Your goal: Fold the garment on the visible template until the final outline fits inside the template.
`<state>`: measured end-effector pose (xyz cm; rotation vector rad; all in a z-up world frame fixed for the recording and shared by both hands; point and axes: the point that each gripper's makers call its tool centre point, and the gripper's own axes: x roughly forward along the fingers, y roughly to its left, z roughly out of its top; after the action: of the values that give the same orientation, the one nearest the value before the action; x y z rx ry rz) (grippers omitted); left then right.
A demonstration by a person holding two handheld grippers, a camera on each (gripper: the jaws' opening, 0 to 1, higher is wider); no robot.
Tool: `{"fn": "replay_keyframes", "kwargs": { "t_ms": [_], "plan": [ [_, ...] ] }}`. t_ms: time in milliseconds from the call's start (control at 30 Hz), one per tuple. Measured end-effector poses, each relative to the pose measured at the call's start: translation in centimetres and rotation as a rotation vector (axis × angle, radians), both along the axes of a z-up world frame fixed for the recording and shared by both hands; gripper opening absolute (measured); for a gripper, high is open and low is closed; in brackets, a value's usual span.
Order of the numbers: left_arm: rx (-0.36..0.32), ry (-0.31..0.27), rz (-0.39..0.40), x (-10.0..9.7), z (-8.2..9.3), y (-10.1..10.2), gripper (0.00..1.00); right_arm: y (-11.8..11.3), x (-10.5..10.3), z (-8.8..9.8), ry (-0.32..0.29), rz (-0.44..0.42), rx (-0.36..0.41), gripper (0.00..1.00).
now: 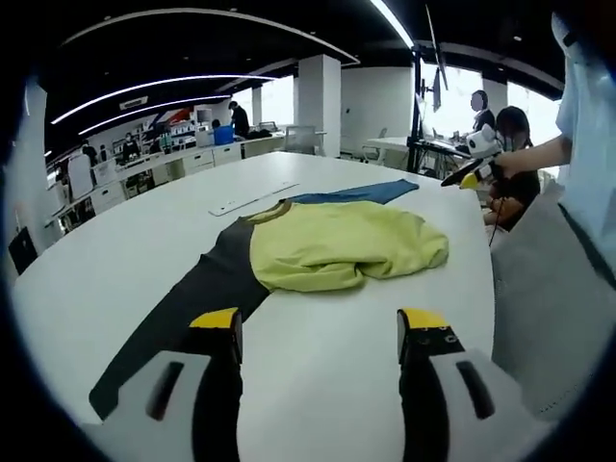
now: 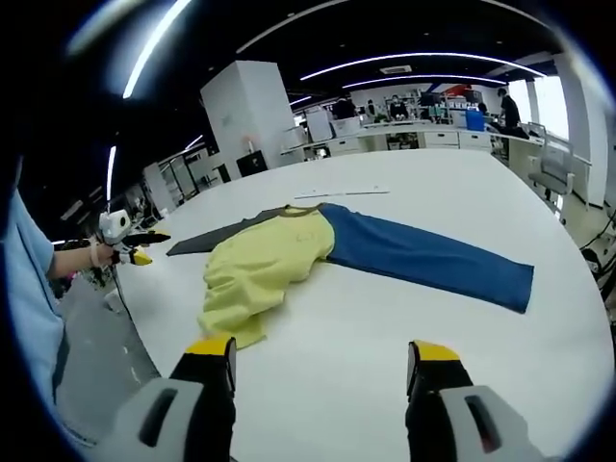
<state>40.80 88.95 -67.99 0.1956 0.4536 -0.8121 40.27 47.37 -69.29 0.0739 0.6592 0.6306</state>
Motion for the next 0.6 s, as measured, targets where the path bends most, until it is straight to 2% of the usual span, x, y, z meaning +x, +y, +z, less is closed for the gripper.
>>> {"fn": "replay_keyframes", "kwargs": {
  "t_ms": [133,300,367,467,600],
  "plan": [
    [-0.022,0.007,-0.008,-0.2,-0.5,-0.5,0.59,-0.4,-0.5,0.0,0.001,-0.004,-0.003,0.71],
    [-0.031,0.013,-0.018,-0.4,-0.7,-0.9,0.58,0.1,-0.7,0.0,-0.006,0.014,-0.023,0.64],
    [-0.035,0.014,-0.02,-0.4,-0.8,-1.1,0.58,0.9,-0.8,-0.1,-0.011,0.054,-0.052,0.6],
    [-0.039,0.016,-0.021,-0.3,-0.7,-1.1,0.58,3.0,-0.7,-0.3,-0.002,0.099,-0.036,0.6],
    [-0.038,0.013,-0.038,-0.5,-0.5,-1.2,0.58,4.7,-0.4,-0.9,0.008,0.136,-0.029,0.6]
  ]
}}
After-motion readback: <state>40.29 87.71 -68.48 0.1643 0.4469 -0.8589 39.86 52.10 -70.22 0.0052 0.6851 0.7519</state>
